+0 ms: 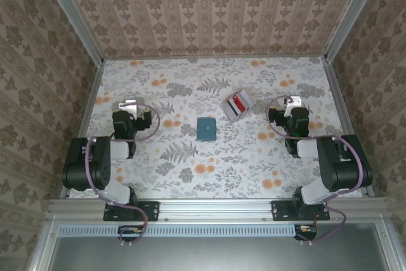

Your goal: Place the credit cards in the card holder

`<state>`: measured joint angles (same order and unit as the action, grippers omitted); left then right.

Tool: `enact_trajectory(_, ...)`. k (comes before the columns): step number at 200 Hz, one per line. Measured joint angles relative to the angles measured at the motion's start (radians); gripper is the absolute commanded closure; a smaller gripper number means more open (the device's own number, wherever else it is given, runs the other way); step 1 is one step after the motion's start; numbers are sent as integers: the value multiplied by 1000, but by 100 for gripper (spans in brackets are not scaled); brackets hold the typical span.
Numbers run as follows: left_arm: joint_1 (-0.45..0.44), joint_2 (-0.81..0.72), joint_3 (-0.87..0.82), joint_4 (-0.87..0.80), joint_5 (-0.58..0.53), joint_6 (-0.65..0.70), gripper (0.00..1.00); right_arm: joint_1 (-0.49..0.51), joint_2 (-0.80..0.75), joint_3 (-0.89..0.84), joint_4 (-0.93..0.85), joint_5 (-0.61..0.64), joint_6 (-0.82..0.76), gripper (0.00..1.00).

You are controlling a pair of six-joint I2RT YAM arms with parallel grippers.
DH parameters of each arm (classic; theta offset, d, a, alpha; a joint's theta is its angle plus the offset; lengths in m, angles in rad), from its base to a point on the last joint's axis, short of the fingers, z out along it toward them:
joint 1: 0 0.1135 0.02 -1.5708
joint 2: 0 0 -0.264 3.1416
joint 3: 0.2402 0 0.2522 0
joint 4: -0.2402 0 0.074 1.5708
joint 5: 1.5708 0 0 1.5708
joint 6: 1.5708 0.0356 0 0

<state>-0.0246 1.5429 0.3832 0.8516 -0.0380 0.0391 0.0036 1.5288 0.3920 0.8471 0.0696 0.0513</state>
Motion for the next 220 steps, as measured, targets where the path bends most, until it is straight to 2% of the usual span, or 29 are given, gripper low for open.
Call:
enact_trajectory(183,0,-3,0,-8,0,0,0,1,-2,0,-7,0,0,0)
enact_trajectory(199,0,-44,11,-73,-14,0,0,1,-45,5,-73,8,2,0)
enact_trajectory(220,-1,-138,83,-245,-21,-13,0,1,-168,63,-260,32,33,0)
